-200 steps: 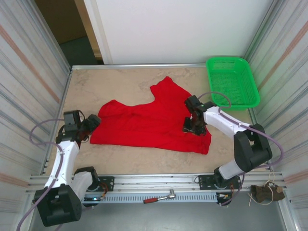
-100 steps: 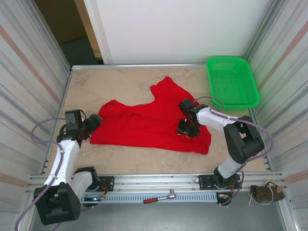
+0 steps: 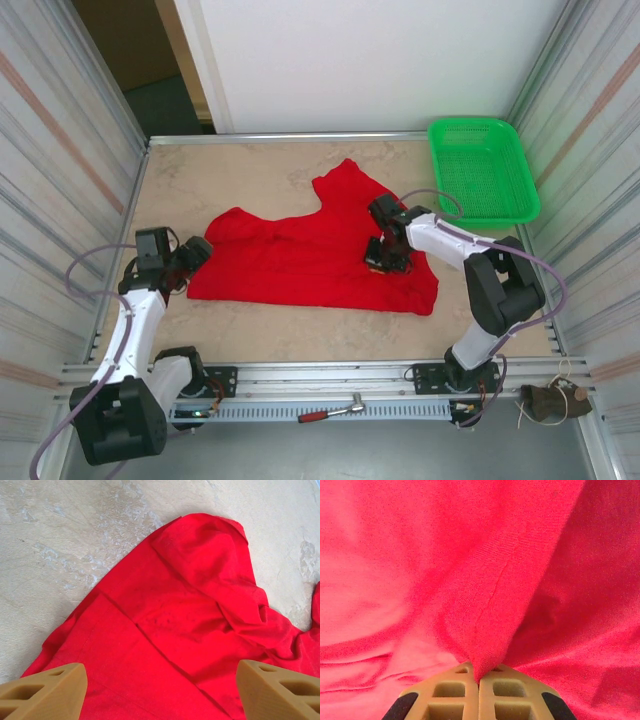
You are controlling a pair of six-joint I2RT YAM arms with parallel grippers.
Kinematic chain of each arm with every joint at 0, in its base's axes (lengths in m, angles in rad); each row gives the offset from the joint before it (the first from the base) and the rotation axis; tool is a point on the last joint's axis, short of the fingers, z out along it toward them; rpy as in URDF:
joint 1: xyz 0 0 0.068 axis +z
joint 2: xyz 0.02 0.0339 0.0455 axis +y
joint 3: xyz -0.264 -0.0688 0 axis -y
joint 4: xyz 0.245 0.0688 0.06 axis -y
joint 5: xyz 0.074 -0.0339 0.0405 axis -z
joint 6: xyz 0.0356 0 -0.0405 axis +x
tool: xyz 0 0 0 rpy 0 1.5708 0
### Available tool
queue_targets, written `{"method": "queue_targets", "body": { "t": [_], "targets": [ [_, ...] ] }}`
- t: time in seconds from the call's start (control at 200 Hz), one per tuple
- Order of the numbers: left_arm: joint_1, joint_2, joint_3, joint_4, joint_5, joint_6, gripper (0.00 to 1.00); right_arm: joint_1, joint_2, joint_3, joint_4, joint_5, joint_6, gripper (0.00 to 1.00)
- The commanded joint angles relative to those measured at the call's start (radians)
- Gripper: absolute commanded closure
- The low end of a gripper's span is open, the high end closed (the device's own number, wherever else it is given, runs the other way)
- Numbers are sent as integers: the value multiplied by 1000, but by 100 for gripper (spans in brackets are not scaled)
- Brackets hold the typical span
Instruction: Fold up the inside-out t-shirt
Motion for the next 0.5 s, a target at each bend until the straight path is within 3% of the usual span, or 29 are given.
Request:
{"method": "queue_targets", "body": {
  "t": [0.0,0.2,0.301,0.496],
  "targets": [
    [-11,7,24,21,6,3,21,-24,24,87,-37,-36,-37,100],
    [-17,2,21,17,11,1,21,-66,166,236,-39,-99,-56,100],
    [-18,-3,18,14,16,-3,21,-67,210,293,-52,-115,-75,68],
    [-24,-11,7,24,16,-10,21,-68,18,143,-67,2,-51,66]
  ]
}}
